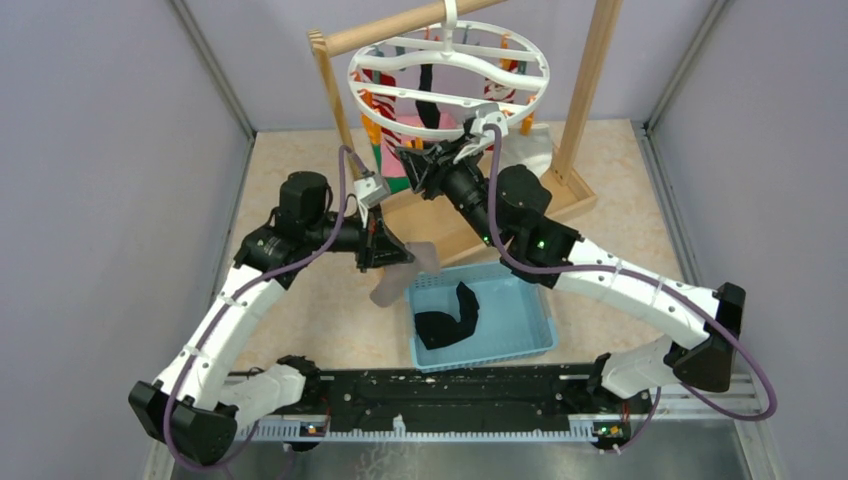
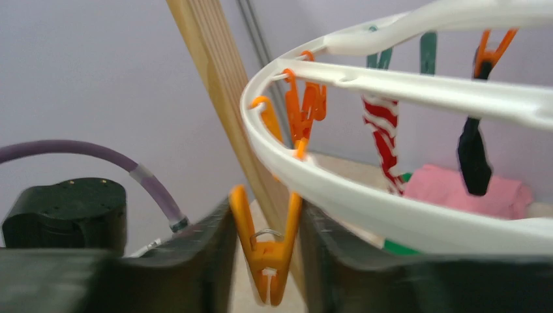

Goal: Remove the socks clipped to the hanger

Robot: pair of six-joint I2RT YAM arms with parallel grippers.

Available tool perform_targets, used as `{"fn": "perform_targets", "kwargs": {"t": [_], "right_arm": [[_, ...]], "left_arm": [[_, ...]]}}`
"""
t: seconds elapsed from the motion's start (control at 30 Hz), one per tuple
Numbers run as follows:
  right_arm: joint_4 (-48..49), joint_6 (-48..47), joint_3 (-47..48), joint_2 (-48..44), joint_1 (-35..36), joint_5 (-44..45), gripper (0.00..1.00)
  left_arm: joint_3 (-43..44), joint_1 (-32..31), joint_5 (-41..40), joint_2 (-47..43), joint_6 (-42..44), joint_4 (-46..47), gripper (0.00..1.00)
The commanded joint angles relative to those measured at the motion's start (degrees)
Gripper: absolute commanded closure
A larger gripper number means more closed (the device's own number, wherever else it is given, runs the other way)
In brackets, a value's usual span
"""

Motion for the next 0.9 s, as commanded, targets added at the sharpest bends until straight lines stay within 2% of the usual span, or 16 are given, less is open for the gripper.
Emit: {"fn": "perform_targets", "kwargs": {"t": [0.0,0.1,0.2,0.37,0.5,0.6,0.67,0.7,0.73,0.77,0.87], "right_arm": [[-4.89,4.6,2.06,-0.81,-0.44,-1.62,0.51],[-10.42,11.7,-0.39,-3.69,-0.54,-2.04,0.24],[-13.95,16.97,-7.73,-10.51,-0.56,-2.94,0.12],[-24.6,19.25,-14.9,-22.23,-0.63,3.29,0.08],[-34.56,19.76,-16.09,-25.97,-1.86,10.1,0.08],[-39.95,21.71,-16.7,-26.66,-5.74,12.3,0.07],[-40.17,22.84,-18.34,-27.46,-9.78,11.64,0.06],[-39.88,23.51,-19.24,-27.71,-11.95,11.06,0.05],[-39.39,23.77,-19.99,-27.95,-13.94,10.3,0.03],[-39.08,24.3,-20.58,-28.03,-15.88,9.85,0.02],[-36.98,24.18,-21.79,-28.61,-20.87,7.67,0.01]], "left_arm": [[-0.27,-2.91,2.97,-0.26,3.0,-0.52,1.0],[0.22,-4.45,2.73,1.67,6.52,-2.56,1.0],[-0.17,-5.71,2.41,2.61,8.55,-3.28,1.0],[-1.75,-9.89,0.52,4.25,10.47,-2.51,1.0],[-0.43,-13.91,-0.62,8.26,10.67,-1.43,1.0],[0.66,-16.42,-1.4,11.24,10.89,-0.61,1.0],[1.36,-18.38,-2.14,13.56,11.69,-0.81,1.0],[1.78,-19.27,-2.71,14.53,12.56,-1.3,0.91],[2.27,-19.95,-3.26,15.59,13.79,-2.14,0.66],[2.91,-20.53,-3.67,16.34,15.23,-3.25,0.45],[5.21,-21.02,-6.25,17.13,18.29,-5.61,0.03]]}}
